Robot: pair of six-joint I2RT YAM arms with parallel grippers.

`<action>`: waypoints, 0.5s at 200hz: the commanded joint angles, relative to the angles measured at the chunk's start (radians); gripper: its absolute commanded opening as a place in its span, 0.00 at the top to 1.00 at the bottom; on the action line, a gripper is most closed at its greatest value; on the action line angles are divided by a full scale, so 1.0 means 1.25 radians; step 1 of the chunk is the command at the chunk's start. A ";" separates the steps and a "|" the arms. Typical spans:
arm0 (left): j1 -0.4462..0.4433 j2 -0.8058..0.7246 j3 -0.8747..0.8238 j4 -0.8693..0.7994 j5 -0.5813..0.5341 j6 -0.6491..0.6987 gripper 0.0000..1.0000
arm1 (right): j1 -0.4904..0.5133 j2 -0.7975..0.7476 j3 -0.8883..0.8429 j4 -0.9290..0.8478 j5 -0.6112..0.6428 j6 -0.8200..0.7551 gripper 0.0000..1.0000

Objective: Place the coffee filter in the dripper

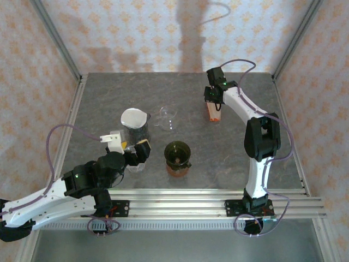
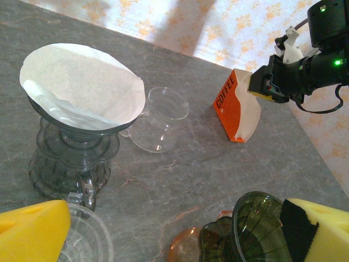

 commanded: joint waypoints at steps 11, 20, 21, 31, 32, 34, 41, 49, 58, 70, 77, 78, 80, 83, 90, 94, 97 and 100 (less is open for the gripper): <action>-0.001 -0.009 0.000 0.010 -0.041 -0.002 0.00 | -0.008 -0.002 0.000 -0.004 0.008 0.002 0.79; -0.001 -0.010 0.000 0.009 -0.042 -0.003 0.00 | -0.008 0.003 0.003 -0.006 0.008 0.003 0.79; -0.001 -0.010 0.000 0.009 -0.042 -0.003 0.00 | -0.008 0.003 0.003 -0.006 0.008 0.003 0.79; -0.001 -0.011 0.002 0.007 -0.044 -0.003 0.00 | -0.008 0.008 0.004 -0.005 0.009 0.003 0.81; -0.001 -0.011 0.002 0.007 -0.044 -0.003 0.00 | -0.008 0.009 0.004 -0.006 0.009 0.004 0.81; -0.001 -0.012 0.002 0.007 -0.045 -0.003 0.00 | -0.008 0.010 0.004 -0.005 0.010 0.005 0.81; -0.002 -0.013 0.001 0.005 -0.047 -0.003 0.00 | -0.008 0.012 0.004 -0.004 0.010 0.006 0.82; -0.002 -0.014 0.002 0.004 -0.048 -0.001 0.00 | -0.008 0.015 0.005 -0.004 0.010 0.005 0.83; -0.001 -0.015 0.002 0.003 -0.051 -0.001 0.00 | -0.008 0.019 0.006 -0.005 0.010 0.004 0.85; 0.000 -0.016 0.000 0.004 -0.052 -0.001 0.00 | -0.008 0.022 0.009 -0.007 0.011 0.003 0.85; 0.000 -0.016 0.000 0.004 -0.053 -0.001 0.00 | -0.009 0.023 0.009 -0.006 0.011 0.003 0.85; 0.000 -0.016 0.000 0.004 -0.053 -0.001 0.00 | -0.008 0.023 0.009 -0.007 0.012 0.002 0.85; -0.001 -0.016 0.000 0.004 -0.054 -0.001 0.00 | -0.008 0.023 0.009 -0.007 0.013 0.003 0.85; -0.001 -0.016 -0.001 0.005 -0.054 -0.001 0.00 | -0.008 0.024 0.010 -0.007 0.013 0.002 0.85; 0.001 -0.016 -0.001 0.006 -0.053 -0.001 0.00 | -0.008 0.024 0.010 -0.007 0.013 0.002 0.85; 0.001 -0.016 -0.001 0.007 -0.054 -0.001 0.00 | -0.008 0.026 0.010 -0.006 0.011 0.001 0.85; 0.001 -0.015 -0.002 0.008 -0.053 -0.002 0.01 | -0.008 0.026 0.010 -0.007 0.011 0.001 0.84; 0.001 -0.015 -0.003 0.009 -0.052 -0.002 0.00 | -0.008 0.027 0.010 -0.007 0.011 0.001 0.84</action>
